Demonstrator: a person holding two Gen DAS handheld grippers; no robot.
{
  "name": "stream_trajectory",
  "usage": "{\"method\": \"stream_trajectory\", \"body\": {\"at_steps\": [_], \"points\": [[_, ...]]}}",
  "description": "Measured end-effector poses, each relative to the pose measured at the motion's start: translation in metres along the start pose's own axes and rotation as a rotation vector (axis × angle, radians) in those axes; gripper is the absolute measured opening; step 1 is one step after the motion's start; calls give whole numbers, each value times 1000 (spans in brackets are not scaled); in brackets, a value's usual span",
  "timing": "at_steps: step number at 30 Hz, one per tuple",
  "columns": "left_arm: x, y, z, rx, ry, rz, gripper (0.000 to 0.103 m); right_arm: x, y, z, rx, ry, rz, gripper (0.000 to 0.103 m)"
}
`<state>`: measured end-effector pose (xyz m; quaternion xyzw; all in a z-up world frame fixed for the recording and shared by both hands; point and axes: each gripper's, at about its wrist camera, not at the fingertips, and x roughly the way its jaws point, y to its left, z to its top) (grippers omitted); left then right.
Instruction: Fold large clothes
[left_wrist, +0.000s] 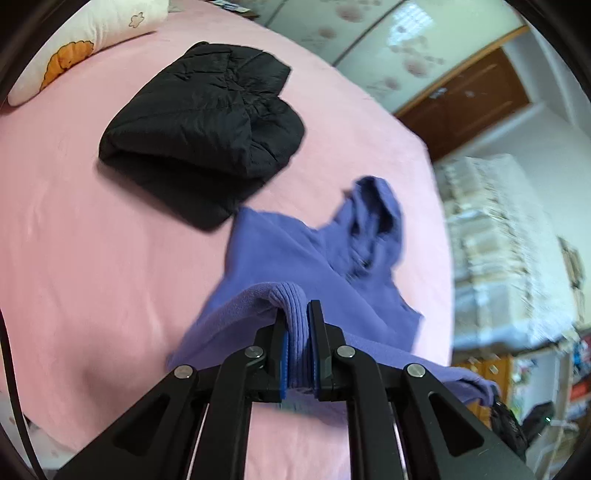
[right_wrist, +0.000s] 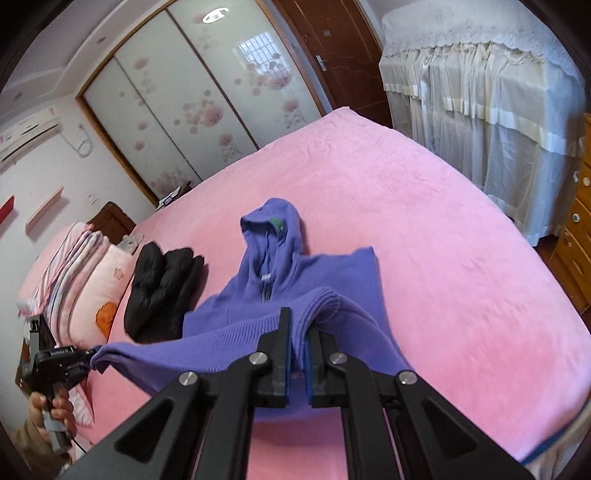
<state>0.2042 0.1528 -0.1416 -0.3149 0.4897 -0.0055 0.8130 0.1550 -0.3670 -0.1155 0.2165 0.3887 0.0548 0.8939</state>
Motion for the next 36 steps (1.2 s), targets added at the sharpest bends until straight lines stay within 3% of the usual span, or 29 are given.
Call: {"method": "stream_trajectory", "body": {"at_steps": [7,12,20,23,25,27,30,33,36], "points": [[120,-21,59,-61,32,178,7,120,-24,50,31,117,-24,4],[192,-29,80,-74,73,302,7,201,-49,60,53,233,-69,4],[248,-22,91,-102,117,398,9,268,-76,58,106,351,-95,5],[254,-29,90,-63,136,398,30,274,-74,57,89,381,-107,9],[252,-40,90,-1,153,381,65,273,-68,58,67,396,-108,15],[243,-53,89,66,143,374,79,265,-63,62,44,383,-81,34],[230,-69,87,165,123,337,82,249,-58,70,32,338,-34,53],[219,-86,79,290,89,302,82,234,-55,78,5,304,-6,53],[219,-97,72,471,49,320,82,228,-48,79,-140,285,-38,53]]}}
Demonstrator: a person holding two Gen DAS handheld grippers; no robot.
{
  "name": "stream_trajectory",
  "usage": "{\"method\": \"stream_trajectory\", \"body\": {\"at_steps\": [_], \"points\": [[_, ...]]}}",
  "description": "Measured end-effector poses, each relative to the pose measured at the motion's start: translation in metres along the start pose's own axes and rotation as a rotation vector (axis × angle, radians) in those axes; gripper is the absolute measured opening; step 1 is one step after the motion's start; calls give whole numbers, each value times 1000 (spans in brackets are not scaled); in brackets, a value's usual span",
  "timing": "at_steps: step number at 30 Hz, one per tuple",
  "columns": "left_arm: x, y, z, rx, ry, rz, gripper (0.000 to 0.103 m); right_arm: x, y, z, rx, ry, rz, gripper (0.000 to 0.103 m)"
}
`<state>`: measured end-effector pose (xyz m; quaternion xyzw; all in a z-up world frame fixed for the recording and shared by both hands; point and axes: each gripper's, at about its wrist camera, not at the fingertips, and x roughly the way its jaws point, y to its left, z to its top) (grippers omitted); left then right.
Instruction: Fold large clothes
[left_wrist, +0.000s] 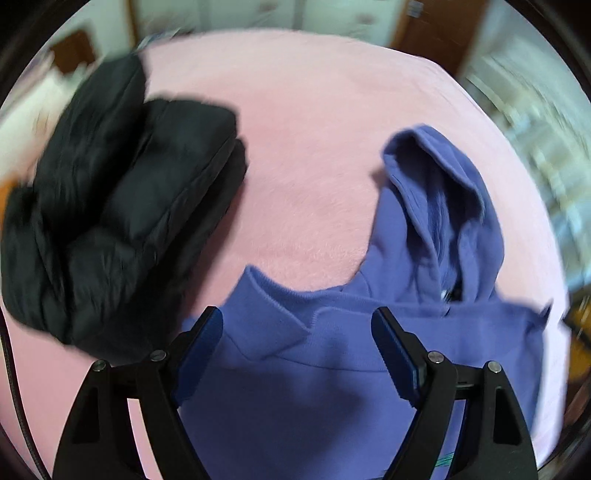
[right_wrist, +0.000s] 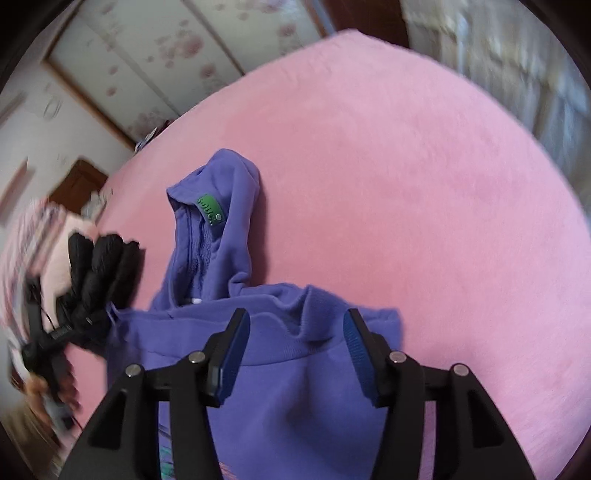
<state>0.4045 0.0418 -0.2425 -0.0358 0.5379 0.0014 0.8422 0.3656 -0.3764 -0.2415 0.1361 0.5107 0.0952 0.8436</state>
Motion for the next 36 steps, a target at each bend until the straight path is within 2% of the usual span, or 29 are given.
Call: {"method": "stream_trajectory", "body": {"at_steps": [4,8,12,14,15,16,17,18,19,20,24,28,33,36], "points": [[8,-10,-5,253,-66,29,81,14,12,-5,-204,38,-66,53],[27,-14,-1,387,-67,50,81,28,16,-7,-297,46,-97,53],[47,-12,3,432,-57,66,81,50,16,-2,-335,45,-139,53],[56,-10,5,429,-47,64,71,59,12,0,-326,61,-131,53],[61,-10,7,427,-35,62,51,64,9,1,-320,70,-118,53],[67,-9,8,423,-17,64,25,66,9,1,-318,77,-113,53],[72,-8,9,420,-1,86,11,69,10,0,-322,78,-107,48],[77,-7,9,417,8,119,4,70,11,-1,-332,74,-120,35],[79,-6,10,411,0,148,4,71,11,-2,-339,70,-132,27],[80,-4,10,404,-13,159,4,70,10,-2,-327,52,-141,10],[77,-1,12,390,-47,225,3,63,-1,0,-218,3,-129,10],[71,1,15,368,-80,285,3,61,-1,-2,-180,-12,-176,9],[89,-1,18,335,-10,292,3,55,-10,-11,-66,-8,-239,9],[108,-5,15,355,24,318,3,62,-11,-21,-59,5,-292,9]]}}
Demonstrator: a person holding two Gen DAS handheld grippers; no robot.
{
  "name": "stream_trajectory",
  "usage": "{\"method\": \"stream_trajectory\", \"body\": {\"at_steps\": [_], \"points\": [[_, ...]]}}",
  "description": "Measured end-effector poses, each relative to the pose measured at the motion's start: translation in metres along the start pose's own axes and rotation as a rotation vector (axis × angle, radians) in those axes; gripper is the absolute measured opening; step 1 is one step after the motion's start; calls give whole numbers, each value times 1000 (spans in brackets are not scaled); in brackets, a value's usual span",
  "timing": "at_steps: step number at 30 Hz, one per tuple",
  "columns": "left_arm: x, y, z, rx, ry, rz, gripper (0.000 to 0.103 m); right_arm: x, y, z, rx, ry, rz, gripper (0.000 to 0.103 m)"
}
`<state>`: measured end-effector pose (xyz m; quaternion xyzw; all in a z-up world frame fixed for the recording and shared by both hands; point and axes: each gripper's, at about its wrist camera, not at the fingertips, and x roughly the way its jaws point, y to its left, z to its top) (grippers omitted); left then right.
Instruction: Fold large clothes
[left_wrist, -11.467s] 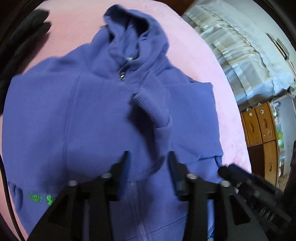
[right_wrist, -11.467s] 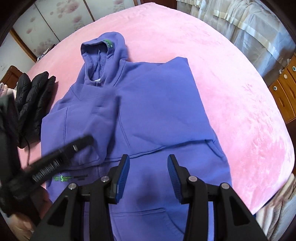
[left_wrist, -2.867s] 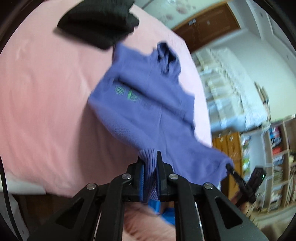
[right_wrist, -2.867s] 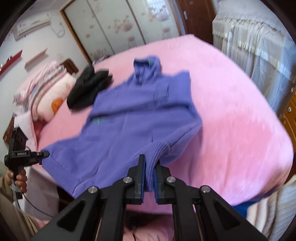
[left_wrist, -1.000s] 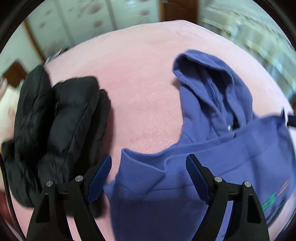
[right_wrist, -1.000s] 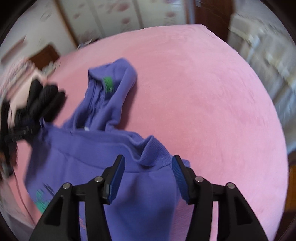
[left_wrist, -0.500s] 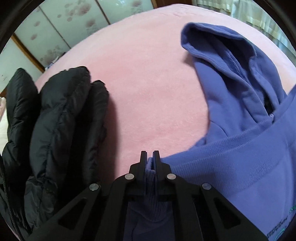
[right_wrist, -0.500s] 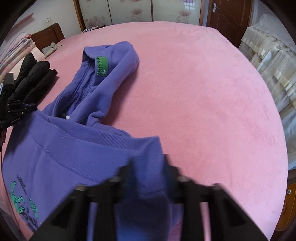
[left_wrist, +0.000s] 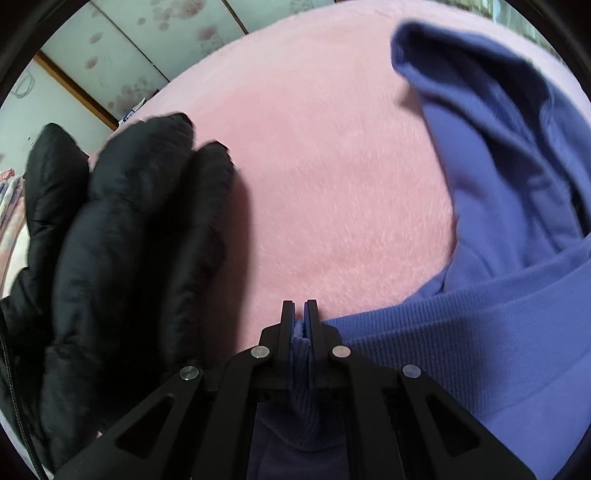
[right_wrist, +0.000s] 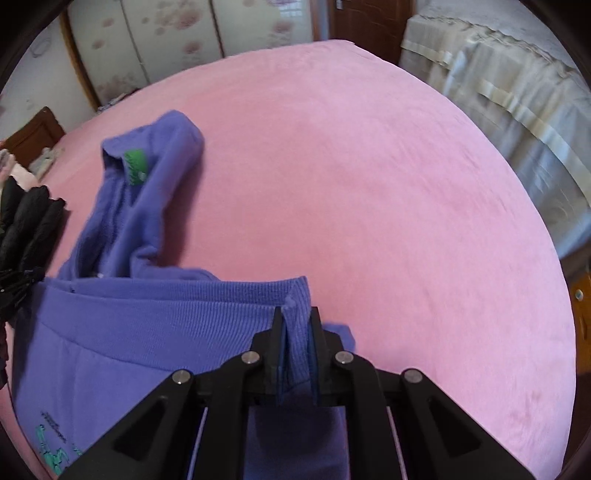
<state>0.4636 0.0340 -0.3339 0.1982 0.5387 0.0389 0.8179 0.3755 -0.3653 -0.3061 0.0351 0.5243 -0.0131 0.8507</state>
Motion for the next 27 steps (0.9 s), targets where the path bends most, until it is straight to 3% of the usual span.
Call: {"method": "stream_trajectory", "body": {"at_steps": [5,12,20,23,24,25,27], "points": [[21,-6,-1,9,26,58,3,21,4,-4,17,24,-35,9],[35,-13,-1,39,26,136,2,28,0,-11,30,-10,-36,9],[27,4,0,0,19,98,5,19,6,-7,0,-19,-39,16],[27,12,9,4,41,110,21,12,11,-2,-16,-9,-68,30],[25,16,14,4,49,117,33,10,11,0,-10,5,-80,36],[20,21,17,-2,51,120,51,7,12,2,0,15,-79,37],[3,31,21,-30,24,100,75,-1,12,6,31,24,-52,38]]}}
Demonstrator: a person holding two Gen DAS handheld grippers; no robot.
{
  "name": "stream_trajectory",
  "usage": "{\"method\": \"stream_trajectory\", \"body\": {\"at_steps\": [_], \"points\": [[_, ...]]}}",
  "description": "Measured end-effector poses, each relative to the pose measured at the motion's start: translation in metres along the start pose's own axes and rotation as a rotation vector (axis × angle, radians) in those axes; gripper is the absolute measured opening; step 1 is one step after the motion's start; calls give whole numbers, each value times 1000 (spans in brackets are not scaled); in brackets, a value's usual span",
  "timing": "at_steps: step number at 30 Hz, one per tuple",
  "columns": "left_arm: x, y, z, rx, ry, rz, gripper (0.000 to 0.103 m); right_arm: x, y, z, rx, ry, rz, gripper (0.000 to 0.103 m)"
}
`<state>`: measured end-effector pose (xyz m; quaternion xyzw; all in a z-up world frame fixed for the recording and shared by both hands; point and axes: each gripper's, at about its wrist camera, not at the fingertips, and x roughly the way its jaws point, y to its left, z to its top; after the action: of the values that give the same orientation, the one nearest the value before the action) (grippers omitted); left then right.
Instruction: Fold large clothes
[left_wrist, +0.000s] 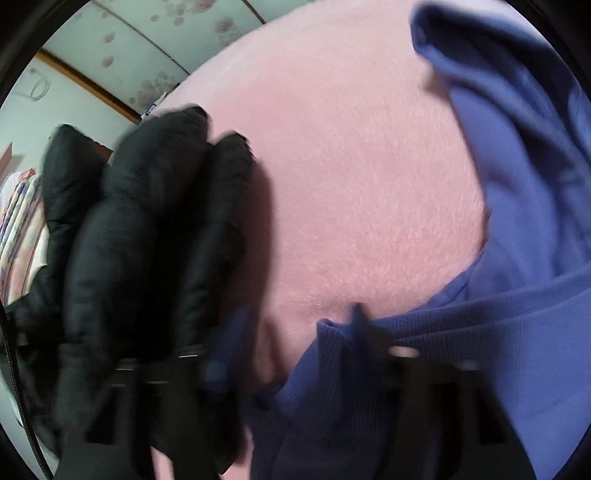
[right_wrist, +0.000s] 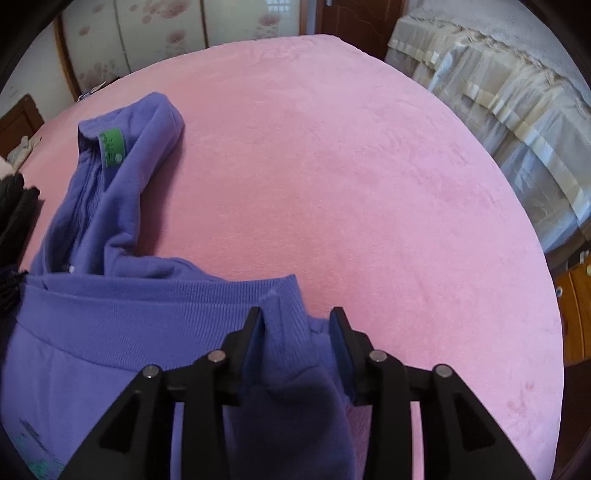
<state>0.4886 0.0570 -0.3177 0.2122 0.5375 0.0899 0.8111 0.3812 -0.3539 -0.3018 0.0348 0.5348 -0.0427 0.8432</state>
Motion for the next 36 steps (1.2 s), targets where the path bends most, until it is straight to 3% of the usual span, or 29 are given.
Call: {"method": "stream_trajectory", "body": {"at_steps": [1,10,17,20,25,36], "points": [[-13,6,2,-15,-26,-38,78,-8,0,3,14,-8,21,38],[-93,24,28,-40,-149,-180,80,-67,29,40,-51,-113,135,41],[-130,24,86,-115,-200,-296,81,-83,54,98,-31,-138,271,44],[-135,17,107,-124,-211,-311,83,-78,66,128,-35,-151,278,44],[-111,11,148,-147,-249,-309,83,-47,90,173,-70,-139,266,44],[-23,-6,199,-255,-136,-433,83,59,119,225,-31,-16,296,44]]}}
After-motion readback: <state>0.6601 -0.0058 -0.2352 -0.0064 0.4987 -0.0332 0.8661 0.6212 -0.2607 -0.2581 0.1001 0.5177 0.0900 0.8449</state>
